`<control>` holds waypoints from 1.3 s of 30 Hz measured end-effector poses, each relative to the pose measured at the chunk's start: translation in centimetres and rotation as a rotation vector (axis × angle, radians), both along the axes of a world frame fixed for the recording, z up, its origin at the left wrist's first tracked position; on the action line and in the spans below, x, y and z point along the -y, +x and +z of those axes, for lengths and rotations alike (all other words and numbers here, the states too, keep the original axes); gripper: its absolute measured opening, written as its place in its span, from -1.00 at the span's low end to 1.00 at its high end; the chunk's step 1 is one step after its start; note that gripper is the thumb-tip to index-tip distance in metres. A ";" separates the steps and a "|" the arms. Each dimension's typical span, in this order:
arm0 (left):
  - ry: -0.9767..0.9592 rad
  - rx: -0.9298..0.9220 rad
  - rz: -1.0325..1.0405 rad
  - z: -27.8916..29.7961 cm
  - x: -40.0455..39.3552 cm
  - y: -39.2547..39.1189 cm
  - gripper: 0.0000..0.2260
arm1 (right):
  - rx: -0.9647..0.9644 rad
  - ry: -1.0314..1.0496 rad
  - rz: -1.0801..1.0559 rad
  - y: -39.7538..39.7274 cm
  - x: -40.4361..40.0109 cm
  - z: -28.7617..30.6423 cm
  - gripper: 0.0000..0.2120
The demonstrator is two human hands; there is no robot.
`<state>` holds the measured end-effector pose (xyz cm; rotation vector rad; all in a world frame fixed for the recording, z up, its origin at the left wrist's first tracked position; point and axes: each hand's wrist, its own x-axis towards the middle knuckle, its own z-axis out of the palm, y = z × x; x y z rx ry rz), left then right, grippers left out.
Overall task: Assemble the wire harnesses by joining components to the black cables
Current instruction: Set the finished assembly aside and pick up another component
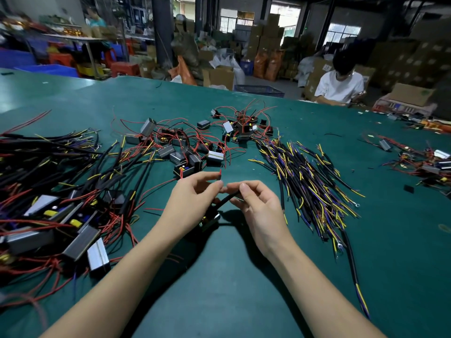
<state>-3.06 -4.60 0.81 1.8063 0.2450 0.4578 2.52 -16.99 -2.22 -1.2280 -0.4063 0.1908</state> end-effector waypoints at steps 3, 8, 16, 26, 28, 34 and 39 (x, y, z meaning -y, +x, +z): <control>-0.027 0.035 0.015 0.0 0.2 -0.2 -0.90 | 0.023 -0.071 -0.042 0.1 0.3 0.1 -0.88; 0.111 0.035 0.059 -0.7 0.6 0.2 -0.94 | -0.005 -0.051 -0.118 0.6 0.5 0.4 -0.84; 0.022 0.130 0.005 -0.8 1.2 0.2 -0.94 | -0.089 0.027 -0.120 1.4 1.4 0.4 -0.86; 0.157 0.235 0.058 0.2 2.0 -0.2 -0.93 | -0.171 0.219 -0.085 0.3 -0.1 0.6 -0.85; 0.293 0.195 0.074 0.3 1.5 -0.2 -0.93 | -0.110 0.160 -0.064 -0.2 -0.6 0.5 -0.88; 0.536 0.111 0.135 -0.8 1.5 -0.3 -0.92 | -0.011 -0.042 -0.102 -0.4 -0.6 0.5 -0.87; 0.426 0.136 0.042 -1.1 1.0 0.2 -0.89 | -0.070 -0.169 -0.170 0.4 0.1 0.7 -0.82</control>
